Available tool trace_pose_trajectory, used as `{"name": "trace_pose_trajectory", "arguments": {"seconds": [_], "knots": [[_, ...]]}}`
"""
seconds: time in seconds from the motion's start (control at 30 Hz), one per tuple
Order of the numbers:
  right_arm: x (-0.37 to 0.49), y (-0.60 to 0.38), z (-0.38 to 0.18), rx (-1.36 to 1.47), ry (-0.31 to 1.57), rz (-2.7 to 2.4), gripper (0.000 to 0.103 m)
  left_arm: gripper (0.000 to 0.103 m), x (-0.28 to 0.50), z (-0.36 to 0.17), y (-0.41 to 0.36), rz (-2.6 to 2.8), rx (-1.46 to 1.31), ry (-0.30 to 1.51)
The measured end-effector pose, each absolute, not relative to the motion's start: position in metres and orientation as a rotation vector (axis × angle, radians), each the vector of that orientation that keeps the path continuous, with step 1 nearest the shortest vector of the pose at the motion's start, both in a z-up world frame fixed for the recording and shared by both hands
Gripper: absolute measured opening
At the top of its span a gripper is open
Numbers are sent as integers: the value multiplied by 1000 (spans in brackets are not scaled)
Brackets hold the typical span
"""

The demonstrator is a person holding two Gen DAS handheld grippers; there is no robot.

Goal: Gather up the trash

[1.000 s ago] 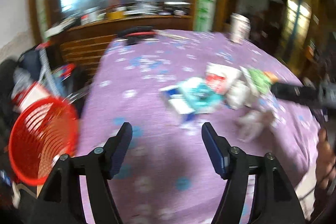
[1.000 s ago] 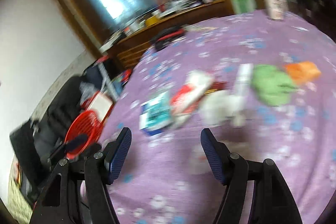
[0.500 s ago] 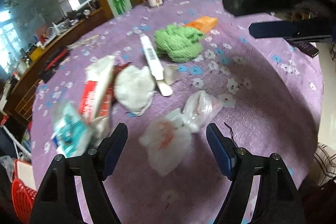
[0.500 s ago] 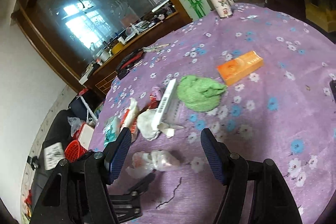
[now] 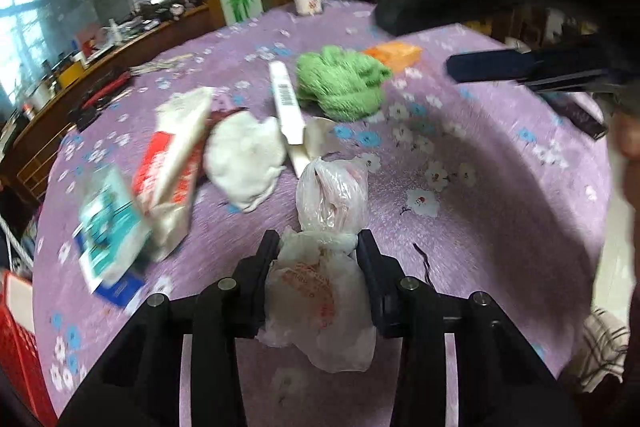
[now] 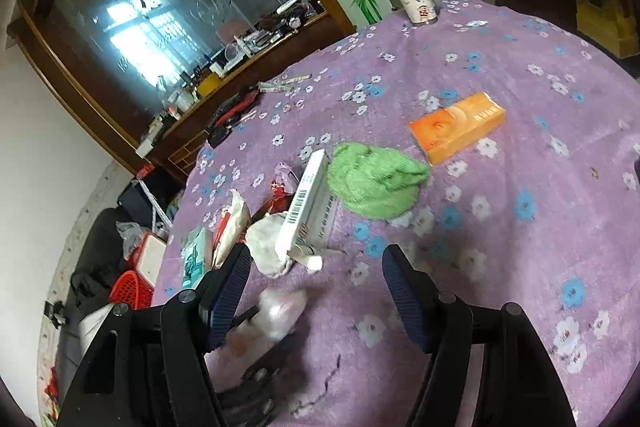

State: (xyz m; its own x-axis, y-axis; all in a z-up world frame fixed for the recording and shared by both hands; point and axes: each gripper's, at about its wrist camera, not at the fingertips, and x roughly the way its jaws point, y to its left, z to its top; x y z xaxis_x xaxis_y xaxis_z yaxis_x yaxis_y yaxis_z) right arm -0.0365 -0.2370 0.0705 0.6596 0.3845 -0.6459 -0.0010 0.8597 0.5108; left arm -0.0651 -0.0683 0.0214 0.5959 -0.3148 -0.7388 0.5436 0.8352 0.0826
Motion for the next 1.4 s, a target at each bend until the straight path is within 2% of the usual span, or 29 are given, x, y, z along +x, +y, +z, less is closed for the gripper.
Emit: {"name": "trace_pose_trajectory", "arguments": {"seconds": [0.2,0.3,0.47,0.53,0.6,1.03,1.4], "knots": [[10,-201,64,446,893,182,71,38,-87,35,-29,-448,218,755],[38,-191,51,456,939,134,55,38,-93,39,-12,-429,177,745],[66,-187,24,458,1022,76,38,38,-96,41,7,-400,118,744],[66,-188,17,448,1043,75,19,38,-98,41,13,-391,99,746],[58,-191,19,435,1029,80,14,38,-98,42,20,-378,84,747],[-78,-173,69,303,775,262,14,38,-112,49,29,-321,32,709],[-107,-148,62,261,789,324,14,38,-121,49,36,-274,26,711]]}}
